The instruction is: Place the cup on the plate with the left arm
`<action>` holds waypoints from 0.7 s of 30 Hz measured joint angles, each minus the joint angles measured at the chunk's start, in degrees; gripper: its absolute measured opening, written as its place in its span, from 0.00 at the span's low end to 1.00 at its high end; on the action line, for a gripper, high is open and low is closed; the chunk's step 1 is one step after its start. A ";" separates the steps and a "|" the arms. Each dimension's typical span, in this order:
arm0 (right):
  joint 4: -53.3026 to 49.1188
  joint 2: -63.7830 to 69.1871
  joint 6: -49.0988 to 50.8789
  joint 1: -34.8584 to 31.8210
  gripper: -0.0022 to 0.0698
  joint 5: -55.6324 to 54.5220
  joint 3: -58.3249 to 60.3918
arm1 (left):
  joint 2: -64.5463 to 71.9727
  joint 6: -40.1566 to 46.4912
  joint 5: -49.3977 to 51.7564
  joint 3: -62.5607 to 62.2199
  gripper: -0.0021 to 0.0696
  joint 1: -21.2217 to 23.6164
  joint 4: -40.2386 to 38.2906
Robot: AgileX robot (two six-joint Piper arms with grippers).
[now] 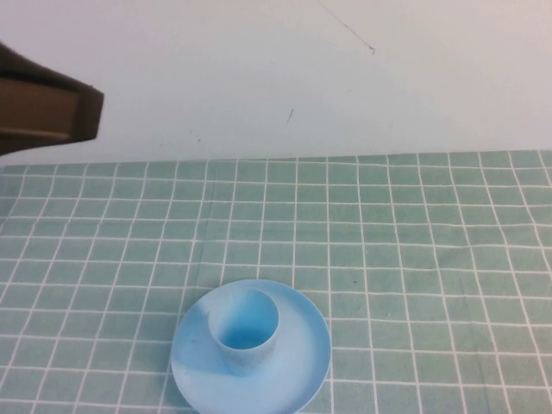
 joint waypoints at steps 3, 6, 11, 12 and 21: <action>0.00 0.00 0.00 0.00 0.03 0.00 0.00 | -2.51 0.25 0.00 0.00 0.07 0.00 2.21; 0.00 0.00 0.00 0.00 0.03 0.00 0.00 | -4.21 0.49 0.00 0.00 0.06 0.00 6.66; 0.00 0.00 0.00 0.00 0.03 0.00 0.00 | -5.86 1.31 0.00 -0.10 0.06 0.00 10.73; 0.00 0.00 0.00 0.00 0.03 0.00 0.00 | -6.12 1.89 0.00 -0.09 0.06 0.00 11.33; 0.00 0.00 0.00 0.00 0.03 0.00 0.00 | -6.23 -1.46 0.00 1.30 0.05 0.00 21.72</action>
